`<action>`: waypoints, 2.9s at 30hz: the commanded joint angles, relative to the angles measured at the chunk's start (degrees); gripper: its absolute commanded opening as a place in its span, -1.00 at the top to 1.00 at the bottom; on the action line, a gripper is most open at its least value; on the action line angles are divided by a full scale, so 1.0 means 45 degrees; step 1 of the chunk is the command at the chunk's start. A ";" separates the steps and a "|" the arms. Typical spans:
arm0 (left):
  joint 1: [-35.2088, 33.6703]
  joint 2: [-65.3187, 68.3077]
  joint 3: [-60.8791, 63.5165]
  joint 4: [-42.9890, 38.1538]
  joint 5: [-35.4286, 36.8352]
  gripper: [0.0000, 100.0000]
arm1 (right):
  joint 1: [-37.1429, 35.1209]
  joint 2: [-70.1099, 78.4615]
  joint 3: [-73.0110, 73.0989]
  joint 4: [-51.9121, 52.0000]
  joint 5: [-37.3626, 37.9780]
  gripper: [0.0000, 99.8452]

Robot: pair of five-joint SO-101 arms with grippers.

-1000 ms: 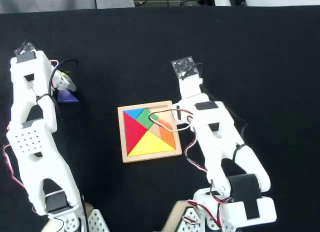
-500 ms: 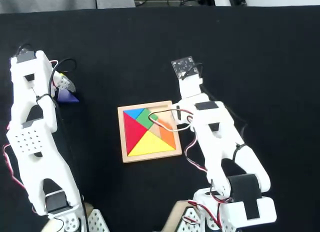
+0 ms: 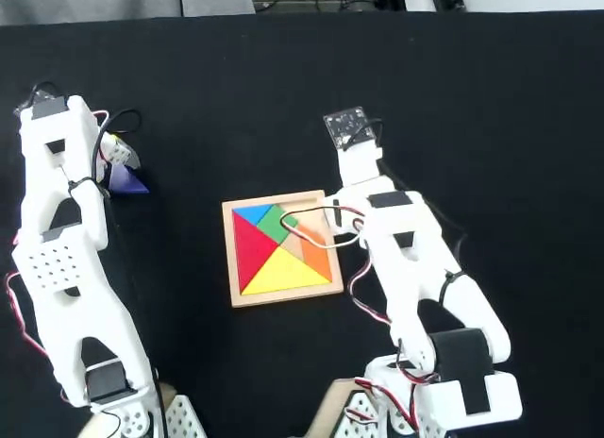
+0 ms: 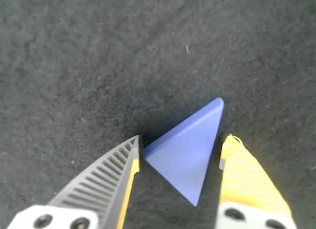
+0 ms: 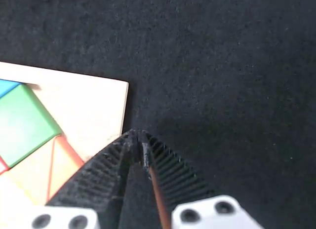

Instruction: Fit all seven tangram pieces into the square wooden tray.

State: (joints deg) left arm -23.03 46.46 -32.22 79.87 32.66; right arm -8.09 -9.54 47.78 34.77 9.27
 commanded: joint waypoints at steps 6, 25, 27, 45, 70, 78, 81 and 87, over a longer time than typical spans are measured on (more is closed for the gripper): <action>-0.0127 -0.0156 -0.0010 -0.0449 0.0156 0.50 | 0.0137 -0.0010 -0.0342 -0.0430 -0.0020 0.98; 0.1495 -0.1074 -0.3487 0.3204 -0.5529 0.69 | 0.0176 -0.0010 -0.0342 -0.0469 -0.0020 0.98; 0.2042 -0.1250 -0.4581 0.4278 -0.7267 0.69 | 0.0195 -0.0010 -0.0342 -0.0449 -0.0020 0.98; 0.7375 -0.8107 0.1788 0.4630 -2.0962 0.68 | 0.4611 -0.0029 -0.1065 -0.1074 -0.2129 0.98; 1.1399 -0.2442 -0.0459 0.0938 -2.3893 0.67 | 0.6799 -0.0107 -0.1143 -0.1680 -0.4239 0.98; 1.1282 -0.1211 -0.1709 0.0957 -2.3912 0.43 | 0.6799 -0.0107 -0.1143 -0.1680 -0.4239 0.98; 1.1282 -0.1192 -0.1788 0.0957 -2.3893 0.43 | 0.6799 -0.0107 -0.1143 -0.1680 -0.4239 0.98; 1.0930 -0.1211 -0.1846 0.1426 -2.3853 0.43 | 0.6759 -0.0107 -0.1143 -0.1680 -0.4200 0.98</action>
State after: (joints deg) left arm 28.22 41.89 -36.88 84.44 -74.33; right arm 21.89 -9.54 46.02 28.53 -9.45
